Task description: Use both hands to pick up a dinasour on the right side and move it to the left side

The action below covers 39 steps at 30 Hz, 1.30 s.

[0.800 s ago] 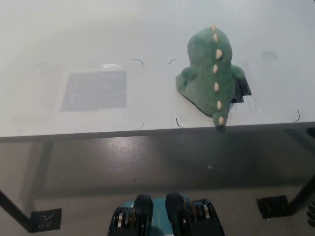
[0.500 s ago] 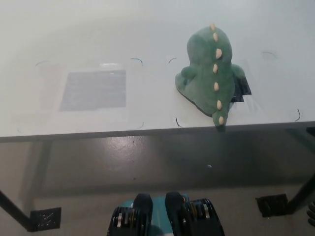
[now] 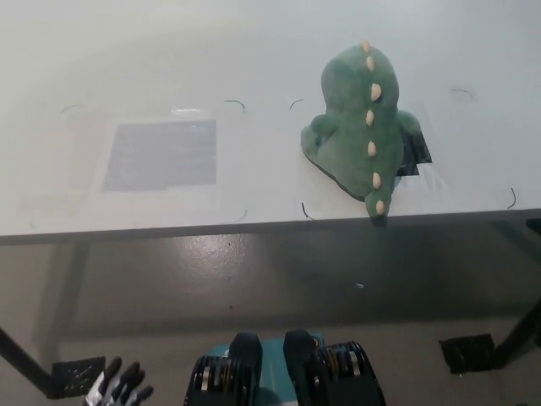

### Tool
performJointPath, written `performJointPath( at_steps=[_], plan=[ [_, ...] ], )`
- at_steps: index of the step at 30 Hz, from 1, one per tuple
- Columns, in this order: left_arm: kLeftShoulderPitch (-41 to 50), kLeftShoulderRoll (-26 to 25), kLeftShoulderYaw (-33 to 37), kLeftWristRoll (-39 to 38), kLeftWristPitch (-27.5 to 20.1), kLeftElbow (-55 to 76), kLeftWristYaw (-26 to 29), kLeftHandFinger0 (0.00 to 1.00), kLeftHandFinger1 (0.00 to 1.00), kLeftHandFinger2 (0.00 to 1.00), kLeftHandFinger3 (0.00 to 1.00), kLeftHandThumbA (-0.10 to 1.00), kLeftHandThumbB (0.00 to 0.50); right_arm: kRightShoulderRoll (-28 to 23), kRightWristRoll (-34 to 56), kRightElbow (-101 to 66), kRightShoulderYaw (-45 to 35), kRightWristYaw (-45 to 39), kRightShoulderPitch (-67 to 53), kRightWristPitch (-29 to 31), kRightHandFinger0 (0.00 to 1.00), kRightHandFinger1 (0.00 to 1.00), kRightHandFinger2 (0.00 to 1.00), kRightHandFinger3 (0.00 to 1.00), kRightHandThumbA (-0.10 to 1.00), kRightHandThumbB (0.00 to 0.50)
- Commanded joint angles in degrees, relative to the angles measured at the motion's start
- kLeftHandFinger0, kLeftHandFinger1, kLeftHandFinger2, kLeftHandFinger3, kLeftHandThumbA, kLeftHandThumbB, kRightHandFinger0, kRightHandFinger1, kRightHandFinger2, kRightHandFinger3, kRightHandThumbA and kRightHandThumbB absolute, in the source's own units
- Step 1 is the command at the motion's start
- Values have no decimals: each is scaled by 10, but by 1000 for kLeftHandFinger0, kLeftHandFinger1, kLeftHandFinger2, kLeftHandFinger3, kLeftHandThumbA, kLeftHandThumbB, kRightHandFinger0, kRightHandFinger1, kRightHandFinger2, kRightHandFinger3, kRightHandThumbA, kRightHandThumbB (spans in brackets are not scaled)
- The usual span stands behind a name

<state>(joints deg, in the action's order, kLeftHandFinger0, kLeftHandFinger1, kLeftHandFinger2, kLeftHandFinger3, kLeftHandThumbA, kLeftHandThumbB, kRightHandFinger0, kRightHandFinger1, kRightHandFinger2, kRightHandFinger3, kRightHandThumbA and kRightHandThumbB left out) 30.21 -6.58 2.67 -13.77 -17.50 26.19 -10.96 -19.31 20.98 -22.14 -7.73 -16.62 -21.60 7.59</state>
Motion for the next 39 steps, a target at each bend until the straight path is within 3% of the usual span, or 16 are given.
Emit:
performJointPath(
  at_steps=[1,2,8,11,17,20,22,24,26,28,29,30,32,37,39],
  plan=[
    [-26,-16,-1,-19,38,50,3,1000,1000,1000,1000,1000,372,-8,29,-40,-12,11,19,-19,1000,1000,1000,1000,990,223],
    [-40,-17,-1,-12,53,59,6,1000,1000,1000,1000,1000,350,-10,26,-40,-14,10,27,-18,1000,1000,1000,1000,1000,227],
    [-134,-11,-2,-18,126,75,24,1000,1000,1000,1000,1000,371,-22,27,-37,-22,17,87,-52,1000,1000,1000,1000,994,236],
    [-175,-4,-3,-12,151,76,30,1000,1000,1000,1000,1000,375,-27,25,-26,-26,18,115,-63,1000,1000,1000,1000,1000,266],
    [-304,23,5,10,234,61,52,1000,1000,1000,1000,1000,453,-41,17,-1,-44,23,190,-76,1000,1000,1000,1000,1000,223],
    [-365,36,10,23,239,25,52,1000,1000,1000,1000,1000,464,-48,10,1,-48,24,221,-90,1000,1000,1000,1000,1000,248],
    [-408,47,13,31,253,1,55,1000,1000,1000,1000,1000,468,-55,3,3,-47,23,245,-98,1000,1000,1000,1000,1000,224],
    [-444,52,17,46,258,-23,57,1000,1000,1000,1000,1000,471,-58,-12,3,-46,31,266,-117,1000,1000,1000,1000,998,240],
    [-483,55,18,54,262,-52,56,1000,1000,1000,1000,1000,480,-61,-13,21,-42,27,297,-121,1000,1000,1000,1000,953,224],
    [-502,56,18,50,262,-72,53,1000,1000,1000,1000,1000,497,-65,-15,32,-42,27,314,-133,1000,1000,1000,1000,939,251],
    [-514,54,20,56,257,-86,51,1000,1000,1000,1000,1000,494,-69,-16,43,-41,25,325,-138,1000,1000,1000,1000,934,255],
    [-543,51,24,65,253,-114,46,999,1000,1000,1000,1000,451,-74,-20,80,-41,23,356,-136,1000,1000,1000,1000,906,278],
    [-569,51,25,61,251,-142,41,980,1000,1000,1000,1000,440,-79,-21,114,-41,20,384,-135,1000,1000,1000,1000,878,258],
    [-643,59,20,59,259,-225,47,934,1000,1000,1000,1000,471,-87,-41,201,-34,18,459,-136,1000,1000,1000,1000,828,228],
    [-672,67,12,45,254,-264,45,926,1000,1000,1000,1000,481,-80,-47,234,-30,18,481,-123,1000,1000,1000,1000,830,167]
  ],
)
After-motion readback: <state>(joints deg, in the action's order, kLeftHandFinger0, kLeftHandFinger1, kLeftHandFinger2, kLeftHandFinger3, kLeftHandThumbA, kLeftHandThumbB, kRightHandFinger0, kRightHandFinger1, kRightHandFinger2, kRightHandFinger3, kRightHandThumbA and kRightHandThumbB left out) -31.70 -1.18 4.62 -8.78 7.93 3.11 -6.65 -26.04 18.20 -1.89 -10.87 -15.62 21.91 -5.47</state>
